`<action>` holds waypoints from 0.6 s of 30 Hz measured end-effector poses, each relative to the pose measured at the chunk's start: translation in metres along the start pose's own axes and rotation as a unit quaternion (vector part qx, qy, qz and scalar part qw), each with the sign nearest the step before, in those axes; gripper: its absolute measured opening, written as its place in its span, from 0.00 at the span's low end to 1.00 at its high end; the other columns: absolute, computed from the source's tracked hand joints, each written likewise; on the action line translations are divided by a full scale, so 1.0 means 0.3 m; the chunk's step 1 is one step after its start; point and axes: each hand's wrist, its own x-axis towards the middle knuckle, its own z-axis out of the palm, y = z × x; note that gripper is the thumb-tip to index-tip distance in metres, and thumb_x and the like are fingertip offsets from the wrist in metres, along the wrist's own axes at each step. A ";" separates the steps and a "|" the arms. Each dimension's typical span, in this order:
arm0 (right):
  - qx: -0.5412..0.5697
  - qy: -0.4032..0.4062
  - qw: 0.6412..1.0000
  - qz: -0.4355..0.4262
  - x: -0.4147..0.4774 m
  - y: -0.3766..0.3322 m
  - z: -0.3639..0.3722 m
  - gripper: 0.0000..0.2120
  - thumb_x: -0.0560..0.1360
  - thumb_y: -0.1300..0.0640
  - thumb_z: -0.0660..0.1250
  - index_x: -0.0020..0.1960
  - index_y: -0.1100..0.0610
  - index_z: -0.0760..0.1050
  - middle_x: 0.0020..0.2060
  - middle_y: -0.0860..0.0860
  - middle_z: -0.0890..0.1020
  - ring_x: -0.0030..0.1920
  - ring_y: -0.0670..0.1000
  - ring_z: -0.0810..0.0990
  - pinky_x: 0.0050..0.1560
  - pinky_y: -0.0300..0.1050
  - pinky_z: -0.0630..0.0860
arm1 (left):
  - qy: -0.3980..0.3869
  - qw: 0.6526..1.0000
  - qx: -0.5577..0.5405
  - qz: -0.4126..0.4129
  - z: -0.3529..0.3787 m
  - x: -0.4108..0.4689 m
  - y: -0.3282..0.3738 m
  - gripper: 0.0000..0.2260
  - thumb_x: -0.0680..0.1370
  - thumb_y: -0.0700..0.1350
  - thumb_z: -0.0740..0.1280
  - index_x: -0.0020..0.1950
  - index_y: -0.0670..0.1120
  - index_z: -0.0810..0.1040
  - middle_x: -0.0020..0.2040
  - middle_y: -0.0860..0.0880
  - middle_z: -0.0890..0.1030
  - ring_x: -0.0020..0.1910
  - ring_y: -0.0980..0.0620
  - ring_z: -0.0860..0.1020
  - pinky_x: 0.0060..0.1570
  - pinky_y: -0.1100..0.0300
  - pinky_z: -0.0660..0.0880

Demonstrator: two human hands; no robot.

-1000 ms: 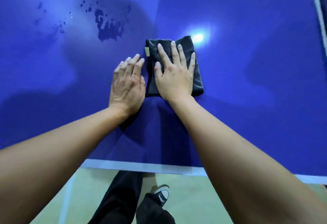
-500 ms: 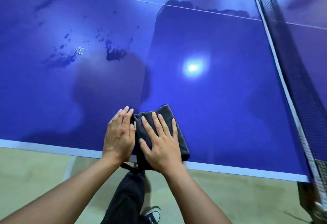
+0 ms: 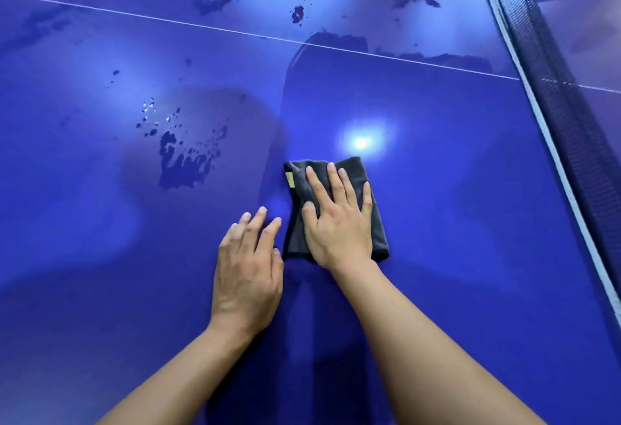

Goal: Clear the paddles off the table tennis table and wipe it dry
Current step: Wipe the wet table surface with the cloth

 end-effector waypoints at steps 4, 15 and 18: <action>-0.010 0.000 1.000 0.028 0.310 0.047 -0.020 0.27 0.84 0.43 0.47 0.82 0.38 0.47 0.83 0.45 0.48 0.82 0.44 0.43 0.79 0.59 0.35 | 0.009 1.000 0.007 -0.006 -0.001 0.201 0.014 0.23 0.81 0.47 0.52 0.70 0.41 0.76 0.74 0.40 0.71 0.73 0.38 0.69 0.73 0.42 0.65; 0.093 0.085 0.991 -0.054 0.813 0.092 -0.049 0.17 0.84 0.47 0.58 0.71 0.43 0.73 0.78 0.48 0.66 0.79 0.48 0.60 0.80 0.60 0.44 | 0.036 0.999 0.003 0.025 0.098 0.557 0.115 0.21 0.79 0.42 0.59 0.71 0.42 0.75 0.75 0.41 0.70 0.75 0.40 0.68 0.75 0.43 0.62; 0.078 0.045 0.993 -0.076 0.966 0.101 -0.059 0.18 0.84 0.45 0.55 0.73 0.41 0.71 0.79 0.46 0.64 0.80 0.45 0.57 0.80 0.57 0.41 | 0.044 0.998 0.023 0.029 0.137 0.593 0.160 0.21 0.78 0.42 0.60 0.70 0.41 0.75 0.75 0.40 0.70 0.74 0.38 0.68 0.75 0.42 0.61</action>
